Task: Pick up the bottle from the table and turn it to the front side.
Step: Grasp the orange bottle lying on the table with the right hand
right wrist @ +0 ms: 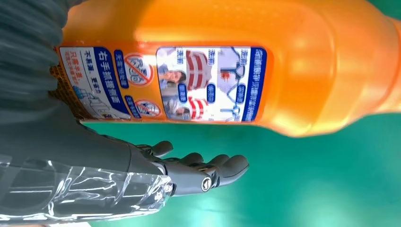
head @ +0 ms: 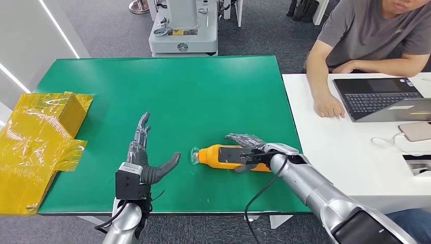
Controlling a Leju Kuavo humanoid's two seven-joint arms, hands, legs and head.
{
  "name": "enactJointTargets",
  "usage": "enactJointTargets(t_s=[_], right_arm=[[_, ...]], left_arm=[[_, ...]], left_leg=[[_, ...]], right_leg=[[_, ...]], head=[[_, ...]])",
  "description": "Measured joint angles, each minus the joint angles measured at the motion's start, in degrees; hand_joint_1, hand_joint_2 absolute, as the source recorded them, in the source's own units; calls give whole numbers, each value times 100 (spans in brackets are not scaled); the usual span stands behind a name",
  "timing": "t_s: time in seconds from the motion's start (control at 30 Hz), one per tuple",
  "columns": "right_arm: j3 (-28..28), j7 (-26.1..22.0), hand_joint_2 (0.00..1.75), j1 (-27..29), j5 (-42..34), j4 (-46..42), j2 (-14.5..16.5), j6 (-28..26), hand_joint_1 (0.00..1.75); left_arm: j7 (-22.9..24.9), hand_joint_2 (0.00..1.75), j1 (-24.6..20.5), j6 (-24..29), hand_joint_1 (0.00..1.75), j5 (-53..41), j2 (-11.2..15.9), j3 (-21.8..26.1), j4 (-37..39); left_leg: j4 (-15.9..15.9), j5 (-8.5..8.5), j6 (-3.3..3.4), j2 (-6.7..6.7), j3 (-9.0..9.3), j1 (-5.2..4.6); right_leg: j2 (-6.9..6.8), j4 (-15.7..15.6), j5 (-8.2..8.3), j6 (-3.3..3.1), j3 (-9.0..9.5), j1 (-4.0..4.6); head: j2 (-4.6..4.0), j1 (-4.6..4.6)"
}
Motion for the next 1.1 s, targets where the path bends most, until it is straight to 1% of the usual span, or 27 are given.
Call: enactJointTargets(t_s=[0.23,0.47,0.6,0.87,1.1], right_arm=[[84,74,175,-160,34,73,-168,134,0],[167,162,175,-257,81,65,-325,140,0],[188,209,175,-267,45,-46,-415,40,0],[186,275,175,-245,16,-308,-469,-280,0],[186,331,175,-239,122,-353,-471,-303,0]], left_arm=[[4,175,0,32,0,8,2,44,4],[21,175,7,45,0,28,5,51,4],[22,175,37,48,0,33,9,52,4],[15,175,111,108,0,60,33,61,4],[3,175,108,101,0,97,41,68,4]], left_leg=[[3,0,0,1,0,0],[1,0,0,0,0,1],[1,0,0,1,-1,0],[2,0,0,1,-1,0],[1,0,0,1,0,1]], right_leg=[[2,0,1,0,-1,0],[1,1,1,0,-1,1],[1,1,1,0,0,1],[2,0,1,0,-1,0],[2,1,1,0,-1,1]], head=[[0,0],[0,0],[0,1],[0,0],[0,0]])
